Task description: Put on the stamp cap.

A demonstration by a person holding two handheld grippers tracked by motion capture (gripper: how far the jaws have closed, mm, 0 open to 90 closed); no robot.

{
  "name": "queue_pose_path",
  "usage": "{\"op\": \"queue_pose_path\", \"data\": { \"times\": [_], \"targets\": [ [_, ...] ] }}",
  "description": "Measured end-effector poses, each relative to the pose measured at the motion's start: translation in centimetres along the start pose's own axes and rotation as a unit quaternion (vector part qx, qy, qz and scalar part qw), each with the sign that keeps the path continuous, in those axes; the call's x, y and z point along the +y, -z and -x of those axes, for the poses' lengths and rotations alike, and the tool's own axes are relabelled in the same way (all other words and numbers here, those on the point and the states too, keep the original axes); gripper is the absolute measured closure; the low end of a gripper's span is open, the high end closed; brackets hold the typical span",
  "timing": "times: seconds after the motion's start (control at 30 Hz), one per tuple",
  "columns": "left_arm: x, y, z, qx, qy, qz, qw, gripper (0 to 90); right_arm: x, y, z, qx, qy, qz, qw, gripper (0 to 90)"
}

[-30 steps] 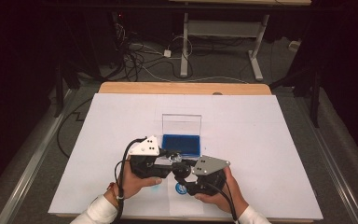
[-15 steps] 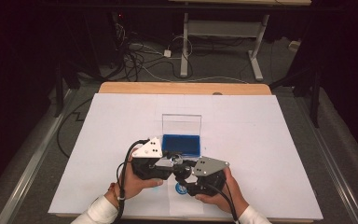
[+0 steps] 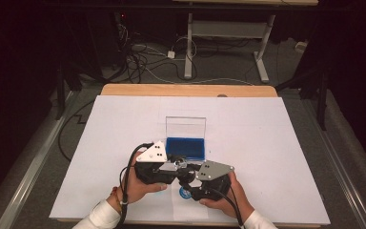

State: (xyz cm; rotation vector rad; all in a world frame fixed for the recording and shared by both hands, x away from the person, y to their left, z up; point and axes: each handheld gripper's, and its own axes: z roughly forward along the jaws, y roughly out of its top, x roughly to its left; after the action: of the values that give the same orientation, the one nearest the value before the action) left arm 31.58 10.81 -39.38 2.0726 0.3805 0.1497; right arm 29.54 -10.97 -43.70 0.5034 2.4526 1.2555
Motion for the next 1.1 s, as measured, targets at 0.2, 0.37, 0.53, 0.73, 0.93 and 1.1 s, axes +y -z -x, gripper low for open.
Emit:
{"op": "queue_pose_path", "data": {
  "times": [0.2, 0.37, 0.53, 0.73, 0.93, 1.1],
  "targets": [
    [0.0, 0.0, 0.0, -0.001, 0.0, 0.003, 1.0, 54.1, 0.0, -0.1, -0.1, 0.001, 0.003, -0.004, 1.0, 37.2],
    [0.2, 0.5, -0.2, 0.0, 0.004, 0.012, 0.9999, 54.1, -0.2, -0.6, -0.5, -0.001, 0.013, -0.021, 0.9997, 33.2],
    [0.2, 0.6, -0.3, 0.004, 0.003, 0.009, 0.9999, 54.1, -0.2, -0.7, -0.6, -0.001, 0.014, -0.022, 0.9997, 31.9],
    [0.2, 0.9, -0.3, 0.008, 0.0, 0.008, 0.9999, 54.2, -0.2, -0.3, -0.2, -0.009, 0.009, -0.016, 0.9998, 29.3],
    [0.0, 1.0, -0.4, 0.013, -0.002, 0.002, 0.9999, 54.2, -0.1, 0.5, 0.1, -0.027, 0.015, -0.011, 0.9995, 27.1],
    [-0.1, 1.2, -0.4, 0.023, -0.009, -0.007, 0.9997, 54.2, 0.0, 1.1, 0.4, -0.043, 0.017, -0.007, 0.9989, 24.9]
  ]
}}
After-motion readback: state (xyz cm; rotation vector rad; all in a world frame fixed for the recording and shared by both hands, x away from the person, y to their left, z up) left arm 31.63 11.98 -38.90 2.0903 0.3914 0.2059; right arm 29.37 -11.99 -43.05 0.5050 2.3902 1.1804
